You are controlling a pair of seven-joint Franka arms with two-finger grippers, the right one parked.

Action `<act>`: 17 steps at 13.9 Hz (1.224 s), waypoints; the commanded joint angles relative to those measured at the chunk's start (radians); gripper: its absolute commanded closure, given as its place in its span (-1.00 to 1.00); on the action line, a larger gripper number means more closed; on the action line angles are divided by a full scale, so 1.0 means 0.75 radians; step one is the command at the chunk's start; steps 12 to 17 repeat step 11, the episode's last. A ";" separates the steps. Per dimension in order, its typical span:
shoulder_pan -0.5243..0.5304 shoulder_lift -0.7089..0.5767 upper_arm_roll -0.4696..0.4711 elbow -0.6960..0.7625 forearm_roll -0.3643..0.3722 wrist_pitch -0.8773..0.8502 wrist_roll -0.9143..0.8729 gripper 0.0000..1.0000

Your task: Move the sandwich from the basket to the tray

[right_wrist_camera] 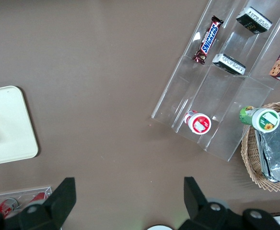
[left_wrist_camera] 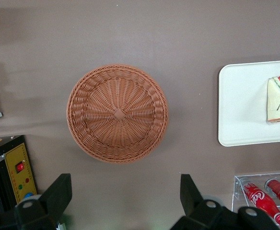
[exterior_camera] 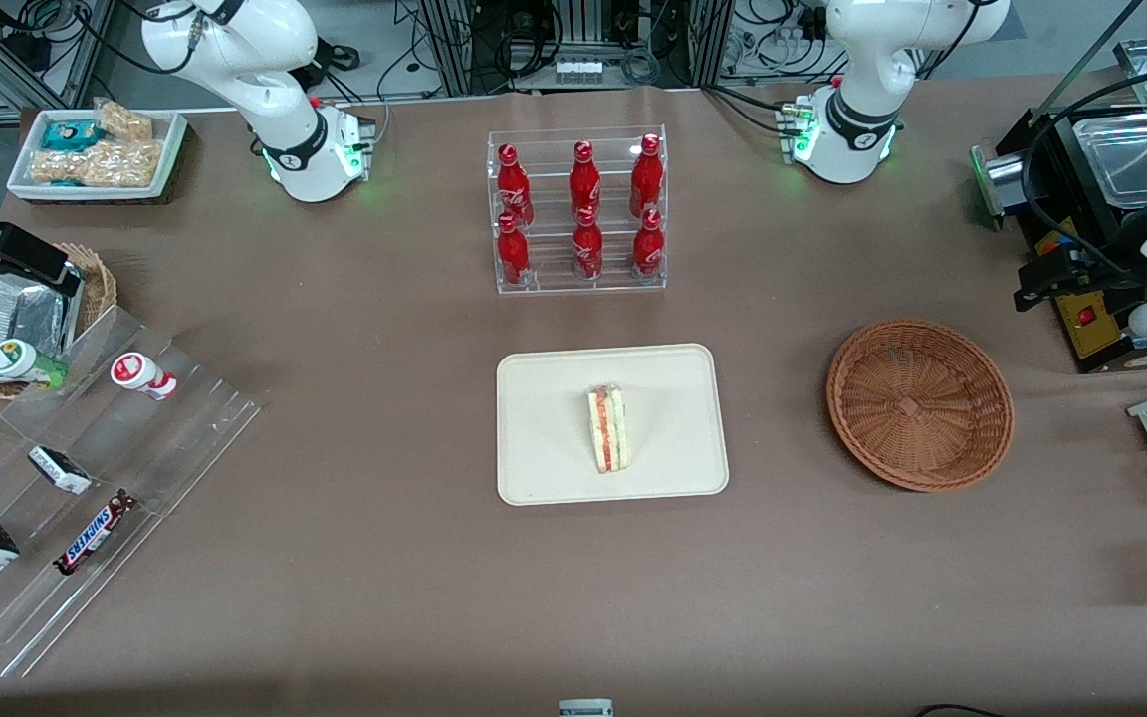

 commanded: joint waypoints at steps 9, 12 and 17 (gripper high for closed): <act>-0.023 0.010 0.000 0.015 -0.006 -0.019 0.024 -1.00; -0.023 0.008 0.000 0.013 -0.006 -0.025 0.022 -1.00; -0.023 0.008 0.000 0.013 -0.006 -0.025 0.022 -1.00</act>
